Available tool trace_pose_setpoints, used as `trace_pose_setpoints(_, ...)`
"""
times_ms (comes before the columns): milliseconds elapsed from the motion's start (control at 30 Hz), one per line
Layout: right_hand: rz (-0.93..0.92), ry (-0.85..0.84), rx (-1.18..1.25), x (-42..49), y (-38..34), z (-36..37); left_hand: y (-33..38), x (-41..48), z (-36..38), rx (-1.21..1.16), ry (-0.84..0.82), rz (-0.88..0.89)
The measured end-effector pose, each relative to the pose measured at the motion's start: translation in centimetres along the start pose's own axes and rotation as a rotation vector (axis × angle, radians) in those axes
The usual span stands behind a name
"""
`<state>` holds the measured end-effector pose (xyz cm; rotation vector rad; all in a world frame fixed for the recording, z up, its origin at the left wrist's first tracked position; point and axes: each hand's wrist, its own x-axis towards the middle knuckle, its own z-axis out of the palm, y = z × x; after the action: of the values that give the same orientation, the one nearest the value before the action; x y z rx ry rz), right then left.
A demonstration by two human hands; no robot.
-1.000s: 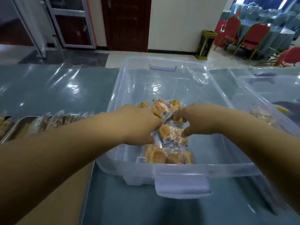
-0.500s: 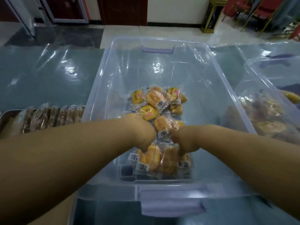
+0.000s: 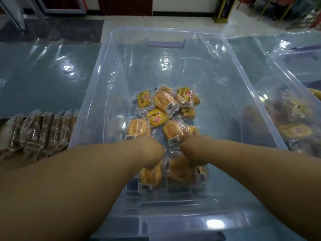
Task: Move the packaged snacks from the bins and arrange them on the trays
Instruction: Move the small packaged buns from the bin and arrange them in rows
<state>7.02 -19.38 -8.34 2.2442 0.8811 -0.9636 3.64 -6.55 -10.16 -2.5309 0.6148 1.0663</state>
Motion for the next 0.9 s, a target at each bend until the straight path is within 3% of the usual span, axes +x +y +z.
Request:
trace_pose_setpoints(200, -0.041, -0.062, 0.118, 0.5, 0.3, 1.0, -0.7, -0.4, -0.4, 0.066, -0.016, -0.147)
trace_pose_setpoints(433, -0.066, 0.111, 0.191, -0.1, 1.0, 0.2, -1.7, -0.5, -0.9, -0.004, -0.039, -0.202)
trace_pose_setpoints(667, 0.126, 0.244, 0.238, -2.2, 1.8, -3.6, -4.8, -0.2, -3.1, -0.017, 0.056, -0.255)
trace_pose_setpoints(900, 0.139, 0.226, 0.226, -2.8, 2.0, -4.1, -6.6, 2.1, -1.7, -0.072, -0.063, -0.294)
